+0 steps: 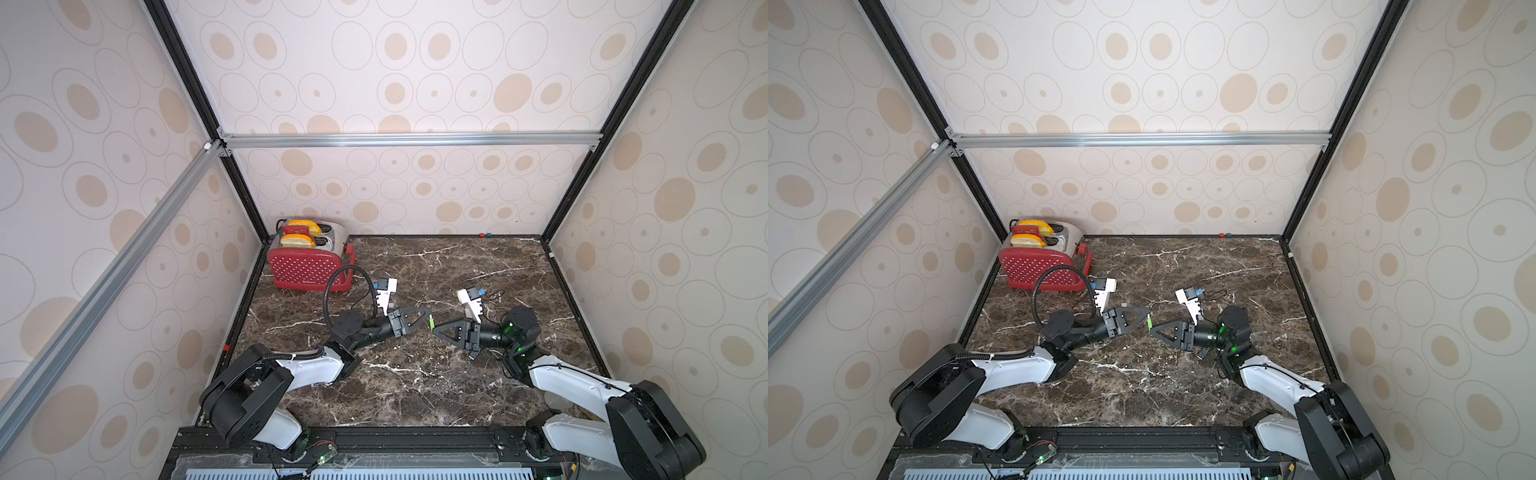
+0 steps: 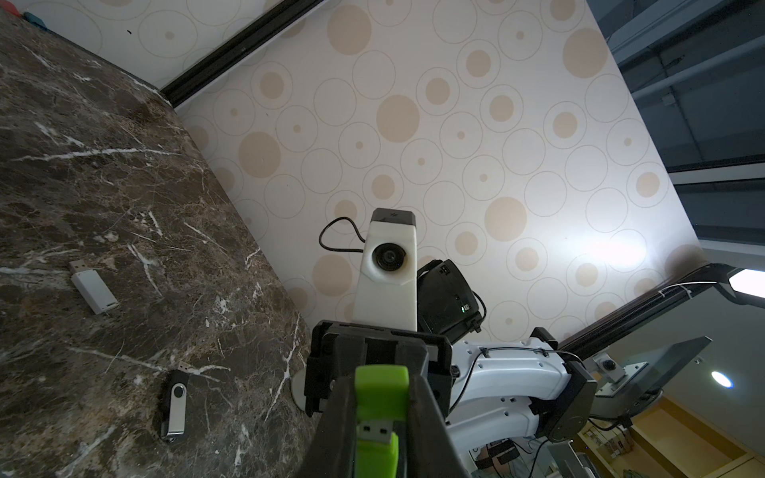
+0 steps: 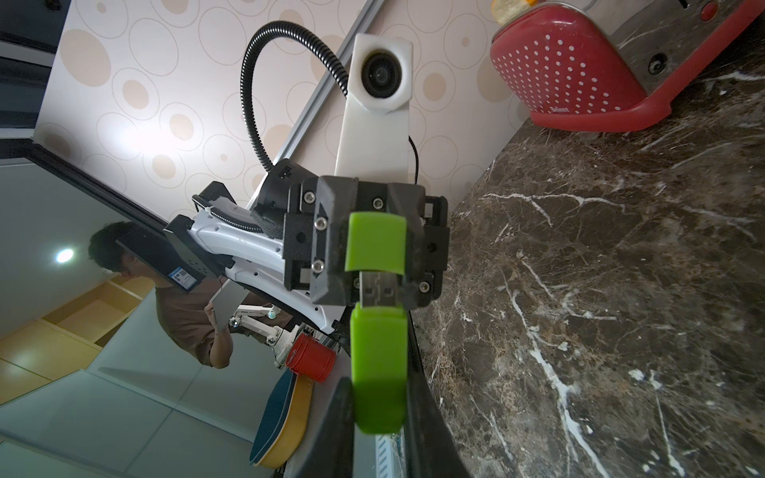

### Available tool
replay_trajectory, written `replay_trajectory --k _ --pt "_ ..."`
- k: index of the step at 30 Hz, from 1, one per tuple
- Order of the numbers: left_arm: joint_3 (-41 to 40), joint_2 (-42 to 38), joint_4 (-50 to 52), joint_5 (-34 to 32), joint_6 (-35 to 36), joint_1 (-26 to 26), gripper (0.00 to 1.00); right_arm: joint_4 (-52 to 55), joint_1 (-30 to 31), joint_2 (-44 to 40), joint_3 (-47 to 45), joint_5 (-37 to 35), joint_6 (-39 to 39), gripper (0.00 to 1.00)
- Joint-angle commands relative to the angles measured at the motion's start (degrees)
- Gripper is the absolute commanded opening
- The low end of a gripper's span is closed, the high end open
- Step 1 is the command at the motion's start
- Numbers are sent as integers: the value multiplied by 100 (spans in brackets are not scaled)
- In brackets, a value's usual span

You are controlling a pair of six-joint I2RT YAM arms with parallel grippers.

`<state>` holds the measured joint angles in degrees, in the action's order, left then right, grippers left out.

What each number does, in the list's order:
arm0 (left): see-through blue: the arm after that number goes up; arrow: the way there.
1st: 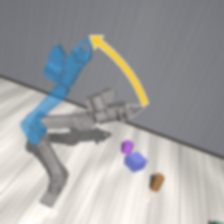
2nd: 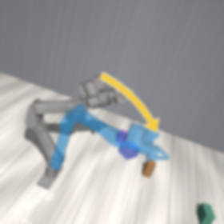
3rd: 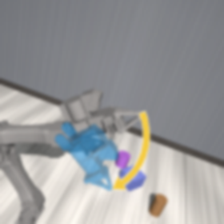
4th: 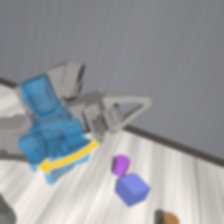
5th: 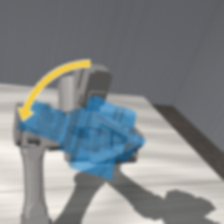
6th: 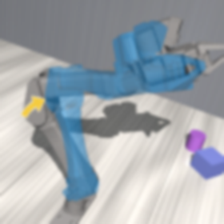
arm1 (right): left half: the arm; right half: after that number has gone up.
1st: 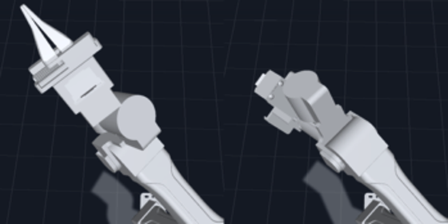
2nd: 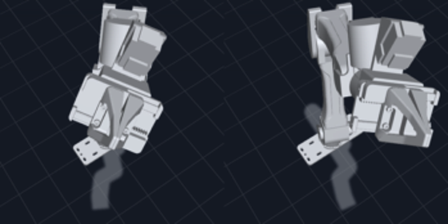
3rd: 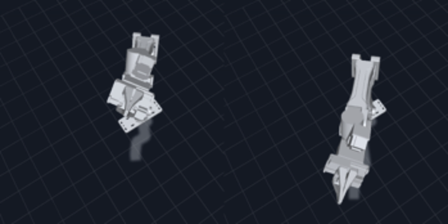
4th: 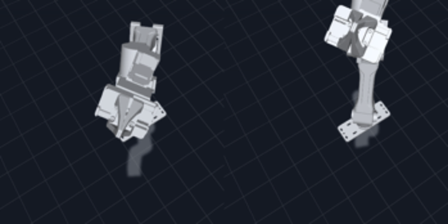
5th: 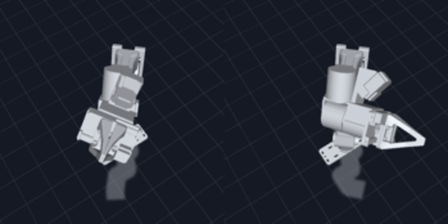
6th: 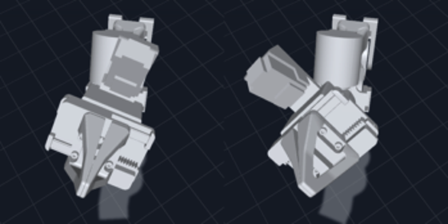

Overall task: Close the usb drive cover
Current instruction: Close the cover of the USB drive.

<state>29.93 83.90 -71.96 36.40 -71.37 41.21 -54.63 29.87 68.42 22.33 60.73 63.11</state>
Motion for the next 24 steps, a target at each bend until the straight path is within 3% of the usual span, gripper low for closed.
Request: replay_trajectory --k 1,24 --pt "28 -17 -335 183 40 91 0 35 19 -123 89 -17 -82 0" --pt "-158 -58 -233 349 181 136 0 81 15 -289 163 -48 -40 0"
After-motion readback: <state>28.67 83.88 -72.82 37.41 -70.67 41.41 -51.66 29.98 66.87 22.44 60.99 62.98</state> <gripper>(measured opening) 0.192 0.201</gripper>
